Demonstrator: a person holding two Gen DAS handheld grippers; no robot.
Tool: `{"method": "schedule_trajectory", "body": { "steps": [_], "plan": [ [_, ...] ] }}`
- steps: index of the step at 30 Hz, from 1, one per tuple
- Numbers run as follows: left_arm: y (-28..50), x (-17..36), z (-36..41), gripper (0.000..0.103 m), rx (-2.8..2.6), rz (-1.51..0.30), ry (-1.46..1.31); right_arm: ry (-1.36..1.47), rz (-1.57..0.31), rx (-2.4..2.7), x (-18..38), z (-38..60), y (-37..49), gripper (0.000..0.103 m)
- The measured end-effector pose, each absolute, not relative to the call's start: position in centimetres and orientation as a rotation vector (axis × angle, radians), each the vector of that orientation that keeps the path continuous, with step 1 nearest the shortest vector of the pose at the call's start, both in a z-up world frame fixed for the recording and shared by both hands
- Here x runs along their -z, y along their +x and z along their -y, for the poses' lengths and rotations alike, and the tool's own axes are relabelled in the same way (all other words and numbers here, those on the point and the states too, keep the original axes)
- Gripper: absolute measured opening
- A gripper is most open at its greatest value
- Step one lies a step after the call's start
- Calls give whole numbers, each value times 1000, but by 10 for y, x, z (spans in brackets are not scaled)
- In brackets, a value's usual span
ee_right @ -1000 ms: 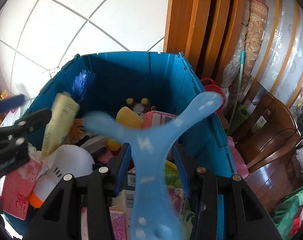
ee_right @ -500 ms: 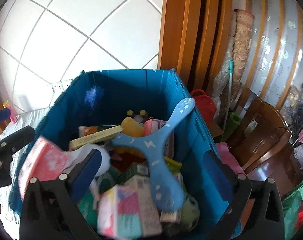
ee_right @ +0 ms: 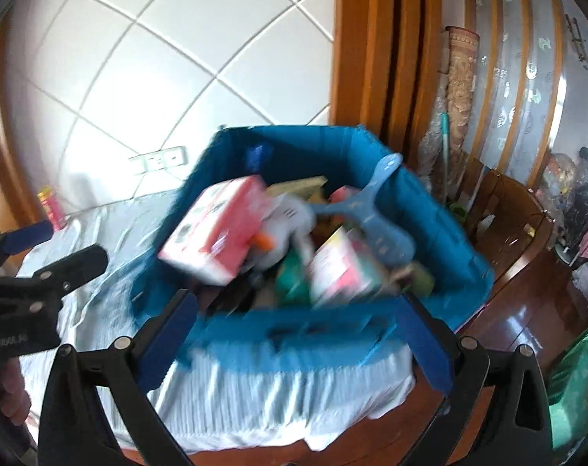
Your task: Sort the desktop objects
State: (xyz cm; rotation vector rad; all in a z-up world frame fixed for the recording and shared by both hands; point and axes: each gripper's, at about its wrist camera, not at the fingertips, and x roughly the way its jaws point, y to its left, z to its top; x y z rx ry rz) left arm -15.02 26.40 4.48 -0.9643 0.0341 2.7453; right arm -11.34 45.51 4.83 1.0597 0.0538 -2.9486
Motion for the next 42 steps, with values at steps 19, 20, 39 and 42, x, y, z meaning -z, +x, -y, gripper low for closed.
{"method": "schedule_trajectory", "body": {
  "steps": [19,20,39,42],
  "plan": [
    [-46,-51,-238,102,-2908,33,-958,909,-117,2868,-59,-416,-14,103],
    [-44,-52,-239,102,-2911,31,-957,907,-115,2867,-59,-417,-12,103],
    [-28,-56,-228,102,-2980,11,-996,898,-88,2862,-63,-420,-2,103],
    [-27,-55,-223,102,-2999,16,-1007,894,-87,2857,-63,-418,-2,103]
  ]
}}
